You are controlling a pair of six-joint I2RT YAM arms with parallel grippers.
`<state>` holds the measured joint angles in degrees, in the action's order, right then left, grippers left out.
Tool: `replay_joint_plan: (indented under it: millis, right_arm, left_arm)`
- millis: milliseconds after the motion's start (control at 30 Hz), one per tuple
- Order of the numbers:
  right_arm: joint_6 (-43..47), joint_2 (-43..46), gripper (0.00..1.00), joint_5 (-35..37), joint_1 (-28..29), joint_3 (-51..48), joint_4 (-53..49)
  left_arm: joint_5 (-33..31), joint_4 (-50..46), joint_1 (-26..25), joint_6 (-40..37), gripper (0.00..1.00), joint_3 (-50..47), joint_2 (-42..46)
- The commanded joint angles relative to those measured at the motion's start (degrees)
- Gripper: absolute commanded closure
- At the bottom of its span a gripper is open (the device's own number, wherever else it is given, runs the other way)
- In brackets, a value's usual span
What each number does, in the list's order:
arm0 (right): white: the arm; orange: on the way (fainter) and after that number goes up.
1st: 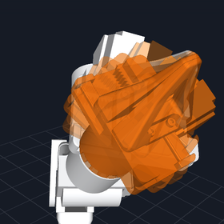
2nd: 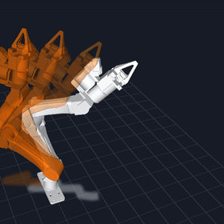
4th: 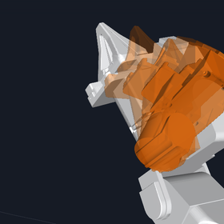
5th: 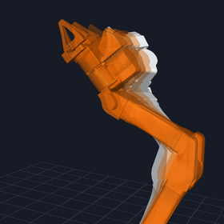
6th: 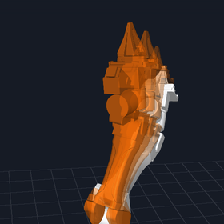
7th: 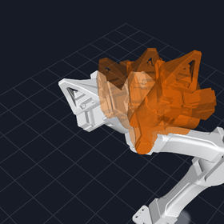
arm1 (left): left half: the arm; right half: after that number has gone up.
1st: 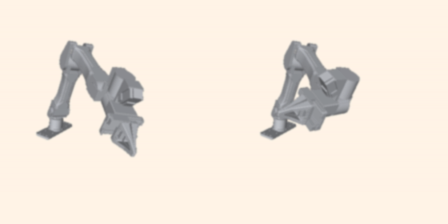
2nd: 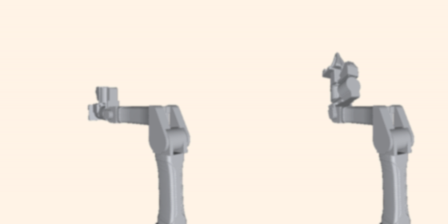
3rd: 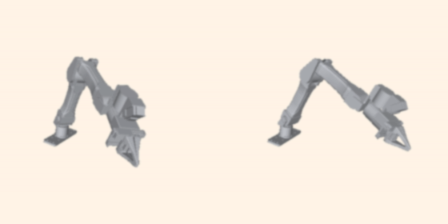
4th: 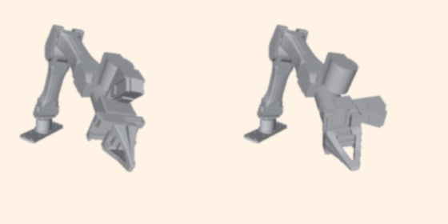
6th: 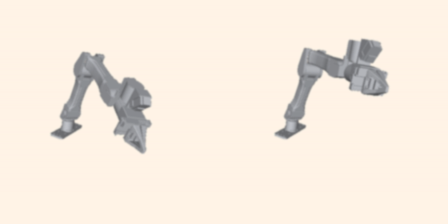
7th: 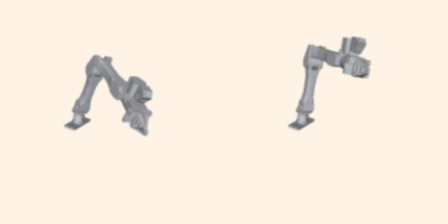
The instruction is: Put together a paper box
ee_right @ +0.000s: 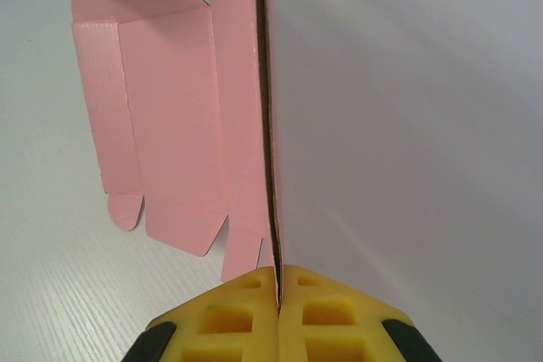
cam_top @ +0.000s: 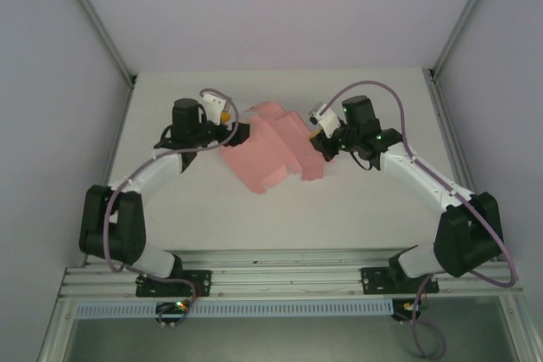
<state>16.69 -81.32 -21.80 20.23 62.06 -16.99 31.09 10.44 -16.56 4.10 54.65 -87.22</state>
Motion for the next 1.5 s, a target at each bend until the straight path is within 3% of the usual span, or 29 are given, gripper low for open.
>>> replay_joint_plan:
  millis: [0,133,333,467,700,733,800,900,1100,1300,1467]
  right_arm:
    - [-0.74,-0.49,1.0,-2.27,-0.2,2.24,-1.36]
    - [-0.95,-0.85,1.0,-2.62,-0.21,2.62,-1.56]
    - [-1.48,-1.35,1.0,-2.5,-0.3,3.12,-1.6]
    - [-1.82,-1.31,1.0,-2.18,-0.28,3.13,-1.2]
    - [-3.14,-0.95,1.0,-2.69,-0.3,3.75,-0.59]
    - [-3.25,-0.89,1.0,-2.93,-0.28,3.68,-0.54]
    - [-3.37,-0.62,1.0,-3.27,-0.27,3.49,-0.43]
    - [-3.76,-0.55,1.0,-3.07,-0.32,3.33,-0.97]
    - [-6.39,-0.12,1.0,-1.77,0.06,3.68,-1.06]
    - [-5.73,0.08,1.0,1.39,2.1,4.37,-2.62]
    - [-3.03,0.22,1.0,5.19,4.25,2.8,-1.94]
  left_arm:
    - [6.38,4.9,1.57,2.64,0.2,2.31,-3.08]
    - [13.21,7.14,1.79,2.74,0.24,5.16,-6.98]
    - [17.86,7.8,1.59,2.21,0.41,7.84,-9.34]
    - [16.7,6.44,0.95,0.71,0.62,7.71,-9.03]
    - [11.26,3.37,-1.11,-2.23,0.75,5.97,-7.64]
    - [10.87,3.87,-1.09,-1.94,0.79,5.48,-7.4]
    - [9.18,5.38,-1.36,-1.39,0.96,4.47,-6.6]
    - [7.45,7.04,-2.39,-1.86,1.0,3.01,-4.71]
    - [-4.06,2.1,-7.05,-8.42,1.0,2.74,-1.39]
    - [-23.29,-3.48,-20.77,-20.93,1.0,2.53,1.13]
    - [-33.0,-1.05,-29.0,-26.89,1.0,1.0,1.49]
